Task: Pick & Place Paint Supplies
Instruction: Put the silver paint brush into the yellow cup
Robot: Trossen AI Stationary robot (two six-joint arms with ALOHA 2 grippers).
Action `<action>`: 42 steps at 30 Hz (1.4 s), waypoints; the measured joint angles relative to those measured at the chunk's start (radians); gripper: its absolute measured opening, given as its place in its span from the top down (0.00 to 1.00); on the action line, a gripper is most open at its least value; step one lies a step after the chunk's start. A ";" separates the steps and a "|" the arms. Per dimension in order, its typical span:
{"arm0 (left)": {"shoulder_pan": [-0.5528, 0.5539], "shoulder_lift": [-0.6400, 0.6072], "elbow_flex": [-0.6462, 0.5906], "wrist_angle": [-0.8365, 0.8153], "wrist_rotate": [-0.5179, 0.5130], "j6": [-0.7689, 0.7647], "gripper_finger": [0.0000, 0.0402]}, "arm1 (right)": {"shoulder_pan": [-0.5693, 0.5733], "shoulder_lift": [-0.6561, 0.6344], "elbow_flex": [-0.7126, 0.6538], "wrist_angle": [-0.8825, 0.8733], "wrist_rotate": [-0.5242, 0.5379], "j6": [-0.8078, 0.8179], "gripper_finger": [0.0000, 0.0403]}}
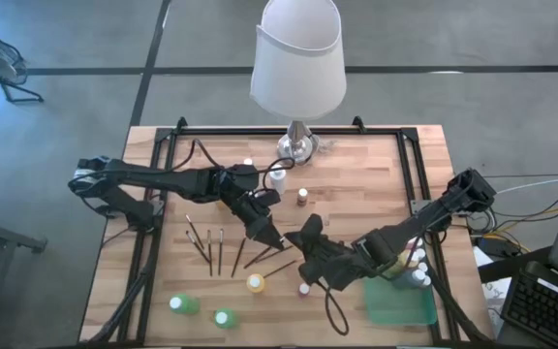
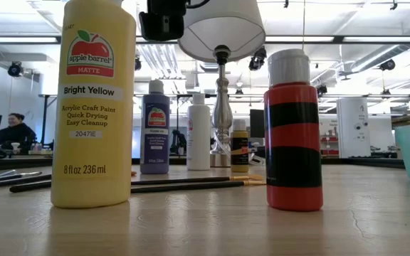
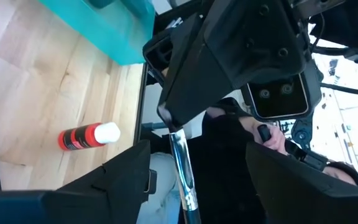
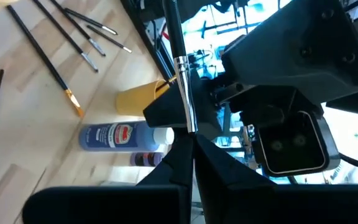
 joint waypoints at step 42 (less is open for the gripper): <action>0.003 0.004 -0.002 -0.031 -0.046 0.052 0.96 | -0.009 0.005 0.000 -0.003 -0.014 0.084 0.98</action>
